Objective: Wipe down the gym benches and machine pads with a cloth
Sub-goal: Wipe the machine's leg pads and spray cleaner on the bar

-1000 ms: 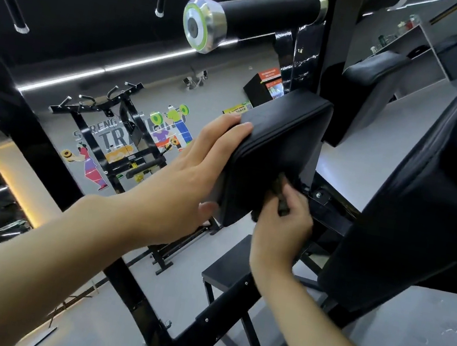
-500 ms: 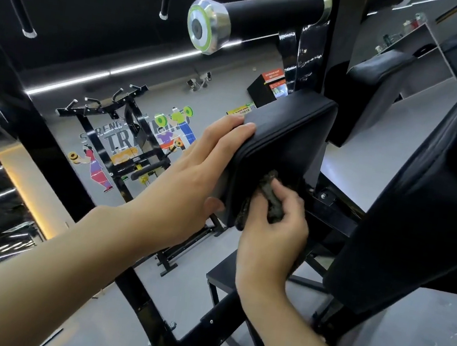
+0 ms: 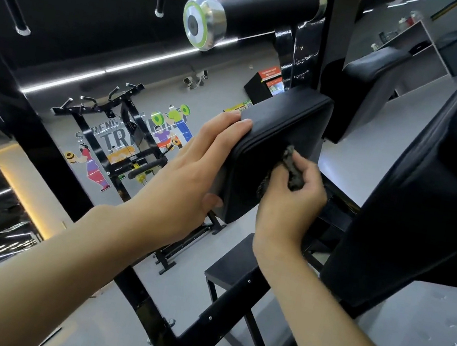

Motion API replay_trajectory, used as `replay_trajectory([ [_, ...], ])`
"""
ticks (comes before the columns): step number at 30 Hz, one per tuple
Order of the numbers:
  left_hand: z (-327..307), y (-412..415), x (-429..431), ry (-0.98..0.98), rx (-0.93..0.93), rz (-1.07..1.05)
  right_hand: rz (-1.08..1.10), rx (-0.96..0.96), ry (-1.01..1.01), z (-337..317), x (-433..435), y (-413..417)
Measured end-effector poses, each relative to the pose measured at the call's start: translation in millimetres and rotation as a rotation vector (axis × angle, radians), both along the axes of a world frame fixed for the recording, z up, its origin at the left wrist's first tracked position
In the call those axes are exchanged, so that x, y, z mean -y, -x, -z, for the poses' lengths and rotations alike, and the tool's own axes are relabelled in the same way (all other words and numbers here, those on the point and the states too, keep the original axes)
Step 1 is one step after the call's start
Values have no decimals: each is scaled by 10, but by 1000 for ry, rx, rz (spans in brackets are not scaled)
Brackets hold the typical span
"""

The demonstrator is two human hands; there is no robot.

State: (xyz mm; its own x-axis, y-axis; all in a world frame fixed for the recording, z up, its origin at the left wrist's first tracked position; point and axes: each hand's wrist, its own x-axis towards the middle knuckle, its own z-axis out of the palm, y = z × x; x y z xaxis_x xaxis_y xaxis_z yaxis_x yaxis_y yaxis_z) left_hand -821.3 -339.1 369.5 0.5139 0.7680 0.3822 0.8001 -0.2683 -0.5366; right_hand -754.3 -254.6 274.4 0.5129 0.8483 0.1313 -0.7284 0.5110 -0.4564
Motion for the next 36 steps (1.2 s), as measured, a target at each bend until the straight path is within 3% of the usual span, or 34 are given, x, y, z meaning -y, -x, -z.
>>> replay_trajectory([
  [6, 7, 26, -8, -7, 0, -12, 76, 55, -122, 48, 370, 65],
  [12, 6, 0, -1, 15, 10, -11, 49, -10, -53, -40, 132, -9],
  [16, -3, 11, -17, 7, 6, 1, 121, 71, -172, 27, 389, 58],
  [21, 6, 8, -14, 10, 11, -9, 114, -4, -104, -92, 99, -109],
  [27, 18, -6, -3, -3, 19, -5, 266, 157, -240, 58, 342, 84],
  [31, 17, -13, 6, 0, 13, -19, 199, 50, -141, -44, 266, 27],
  [36, 9, -24, 17, 7, 27, -18, 255, 151, -294, 131, 467, 221],
])
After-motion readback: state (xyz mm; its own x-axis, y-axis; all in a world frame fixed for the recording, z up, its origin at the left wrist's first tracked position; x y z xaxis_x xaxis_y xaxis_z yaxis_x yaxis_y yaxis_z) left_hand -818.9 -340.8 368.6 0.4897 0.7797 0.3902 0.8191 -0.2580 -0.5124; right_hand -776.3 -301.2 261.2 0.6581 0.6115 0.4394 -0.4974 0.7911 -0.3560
